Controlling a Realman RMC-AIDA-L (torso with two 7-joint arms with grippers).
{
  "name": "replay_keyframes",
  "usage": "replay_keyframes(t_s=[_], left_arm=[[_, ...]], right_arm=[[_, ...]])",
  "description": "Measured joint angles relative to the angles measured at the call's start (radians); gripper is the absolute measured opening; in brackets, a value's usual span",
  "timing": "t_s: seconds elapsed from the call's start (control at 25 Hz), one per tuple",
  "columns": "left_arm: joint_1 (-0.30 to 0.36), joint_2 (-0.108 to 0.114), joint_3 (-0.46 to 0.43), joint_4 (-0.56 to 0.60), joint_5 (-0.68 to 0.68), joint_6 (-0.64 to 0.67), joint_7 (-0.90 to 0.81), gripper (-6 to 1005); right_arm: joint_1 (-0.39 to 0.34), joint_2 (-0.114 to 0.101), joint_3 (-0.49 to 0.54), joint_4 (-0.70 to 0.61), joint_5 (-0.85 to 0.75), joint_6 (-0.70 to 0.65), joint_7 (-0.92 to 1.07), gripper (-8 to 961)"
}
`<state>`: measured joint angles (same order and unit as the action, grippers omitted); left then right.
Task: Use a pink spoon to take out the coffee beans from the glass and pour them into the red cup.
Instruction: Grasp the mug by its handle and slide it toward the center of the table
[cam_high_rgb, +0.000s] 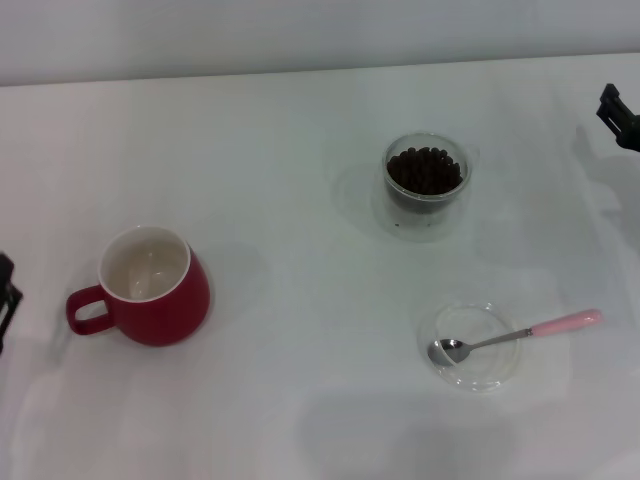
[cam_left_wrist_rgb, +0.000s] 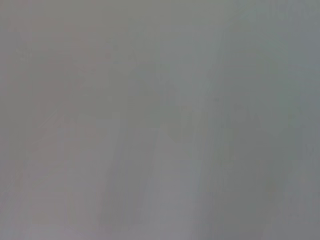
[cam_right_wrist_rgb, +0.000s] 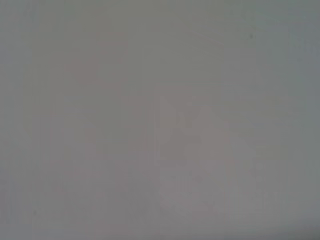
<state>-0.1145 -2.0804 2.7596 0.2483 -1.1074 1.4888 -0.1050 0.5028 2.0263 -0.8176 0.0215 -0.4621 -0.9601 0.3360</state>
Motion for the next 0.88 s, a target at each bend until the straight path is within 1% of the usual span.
replay_keyframes(t_s=[0.16, 0.32, 0.4, 0.52, 0.56, 0.6, 0.76, 0.88], left_arm=[[0.045, 0.000, 0.072, -0.054, 0.005, 0.077, -0.014, 860], [0.064, 0.002, 0.085, -0.113, 0.090, 0.098, -0.034, 860], [0.057, 0.004, 0.086, -0.156, 0.154, 0.095, -0.064, 860], [0.041, 0.003, 0.086, -0.191, 0.197, 0.076, -0.095, 860], [0.041, 0.003, 0.086, -0.191, 0.197, 0.076, -0.095, 860], [0.021, 0.002, 0.086, -0.200, 0.223, 0.043, -0.107, 860], [-0.009, 0.000, 0.086, -0.198, 0.251, -0.013, -0.115, 860], [-0.019, -0.001, 0.086, -0.194, 0.251, -0.039, -0.116, 860]], right_arm=[[-0.003, 0.000, 0.000, -0.003, 0.006, 0.002, 0.003, 873], [0.002, 0.000, 0.001, -0.007, 0.006, 0.004, 0.009, 872], [0.005, 0.000, 0.002, -0.009, 0.007, 0.004, 0.009, 872], [0.014, 0.000, 0.002, -0.009, 0.007, 0.005, 0.009, 872], [0.016, 0.001, 0.002, -0.008, 0.007, 0.005, 0.009, 873], [0.017, 0.001, 0.002, -0.007, 0.007, 0.005, 0.009, 873], [0.017, 0.001, 0.002, -0.005, 0.007, 0.005, 0.009, 874], [0.017, 0.001, 0.002, -0.002, 0.007, 0.005, 0.009, 874]])
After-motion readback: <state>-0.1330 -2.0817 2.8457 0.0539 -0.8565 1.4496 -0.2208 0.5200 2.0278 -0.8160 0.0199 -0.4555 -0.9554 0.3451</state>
